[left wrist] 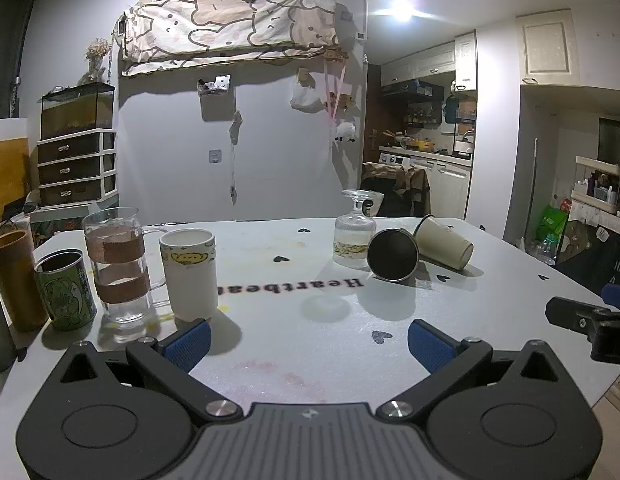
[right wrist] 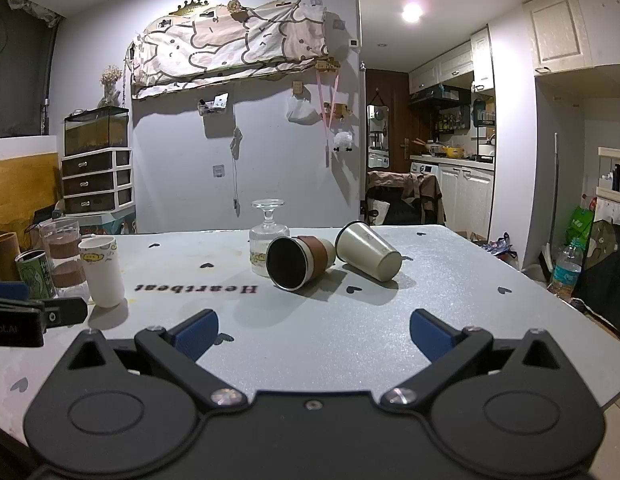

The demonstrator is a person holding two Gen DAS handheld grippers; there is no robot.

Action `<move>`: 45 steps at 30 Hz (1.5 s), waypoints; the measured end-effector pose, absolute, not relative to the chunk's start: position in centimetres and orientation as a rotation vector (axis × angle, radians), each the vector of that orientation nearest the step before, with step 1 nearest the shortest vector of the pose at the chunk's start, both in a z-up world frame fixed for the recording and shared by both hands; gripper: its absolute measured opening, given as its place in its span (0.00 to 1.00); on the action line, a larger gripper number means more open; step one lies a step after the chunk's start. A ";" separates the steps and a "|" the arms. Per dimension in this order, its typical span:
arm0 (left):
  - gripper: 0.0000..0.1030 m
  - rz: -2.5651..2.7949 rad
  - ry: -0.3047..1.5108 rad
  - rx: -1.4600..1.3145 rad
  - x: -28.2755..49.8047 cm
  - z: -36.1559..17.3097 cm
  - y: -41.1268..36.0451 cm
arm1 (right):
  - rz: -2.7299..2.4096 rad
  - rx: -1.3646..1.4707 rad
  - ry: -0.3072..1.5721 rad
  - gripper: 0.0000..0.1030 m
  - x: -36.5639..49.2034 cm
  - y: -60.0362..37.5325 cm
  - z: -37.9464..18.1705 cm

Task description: Flip cup upright

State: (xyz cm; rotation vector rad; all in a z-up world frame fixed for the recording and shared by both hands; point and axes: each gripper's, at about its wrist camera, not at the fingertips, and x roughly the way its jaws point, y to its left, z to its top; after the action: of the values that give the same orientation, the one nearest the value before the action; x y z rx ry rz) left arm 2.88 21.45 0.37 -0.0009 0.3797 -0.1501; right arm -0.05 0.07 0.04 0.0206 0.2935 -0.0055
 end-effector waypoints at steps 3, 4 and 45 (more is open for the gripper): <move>1.00 -0.150 0.381 0.000 3.0 0.5 21.6 | -0.005 0.021 0.294 1.00 0.0 0.1 0.0; 1.00 -0.150 0.381 0.000 3.0 0.5 21.6 | -0.004 0.021 0.294 1.00 0.0 0.1 0.0; 1.00 -0.142 0.386 -0.001 2.5 0.6 22.2 | -0.004 0.020 0.297 1.00 0.0 0.3 -0.5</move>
State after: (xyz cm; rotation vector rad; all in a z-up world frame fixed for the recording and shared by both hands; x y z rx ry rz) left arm 2.48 22.25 0.56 -0.0011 0.3861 -0.1419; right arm 0.04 0.26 -0.50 0.0202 0.2969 -0.0043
